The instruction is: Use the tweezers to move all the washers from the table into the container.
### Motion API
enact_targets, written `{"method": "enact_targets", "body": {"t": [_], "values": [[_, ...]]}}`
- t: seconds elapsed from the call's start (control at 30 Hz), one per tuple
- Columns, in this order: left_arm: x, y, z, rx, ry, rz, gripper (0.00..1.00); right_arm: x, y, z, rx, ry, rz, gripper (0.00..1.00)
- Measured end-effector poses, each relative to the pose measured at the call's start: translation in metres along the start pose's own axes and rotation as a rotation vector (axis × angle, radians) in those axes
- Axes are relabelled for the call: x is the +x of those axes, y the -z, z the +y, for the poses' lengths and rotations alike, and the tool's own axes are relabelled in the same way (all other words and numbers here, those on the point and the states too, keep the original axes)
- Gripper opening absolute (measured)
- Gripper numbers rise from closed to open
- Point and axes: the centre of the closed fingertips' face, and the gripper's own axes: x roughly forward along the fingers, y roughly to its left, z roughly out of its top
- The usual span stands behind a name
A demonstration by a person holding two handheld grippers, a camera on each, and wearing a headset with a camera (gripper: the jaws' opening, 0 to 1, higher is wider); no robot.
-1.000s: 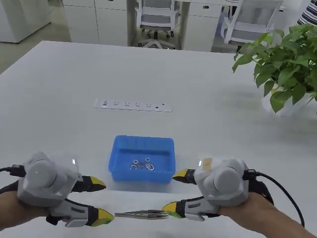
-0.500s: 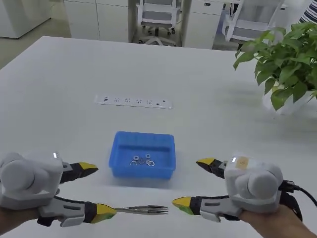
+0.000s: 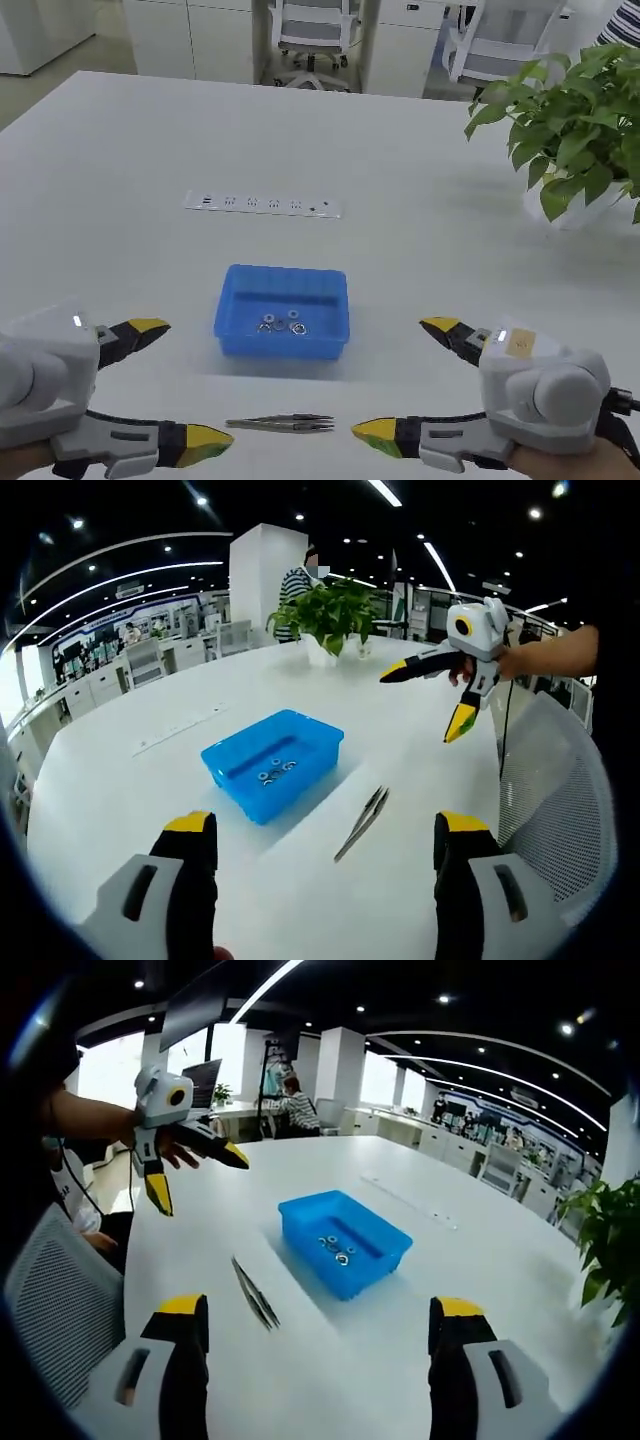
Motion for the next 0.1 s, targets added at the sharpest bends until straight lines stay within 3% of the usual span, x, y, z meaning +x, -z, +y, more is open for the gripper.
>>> {"method": "enact_targets", "body": {"t": [0.1], "values": [[-0.002,-0.0005,-0.0012,-0.02,-0.02,-0.015,0.99,-0.0015,0.0007,-0.0001,0.02,0.013,-0.005,0.97]]}}
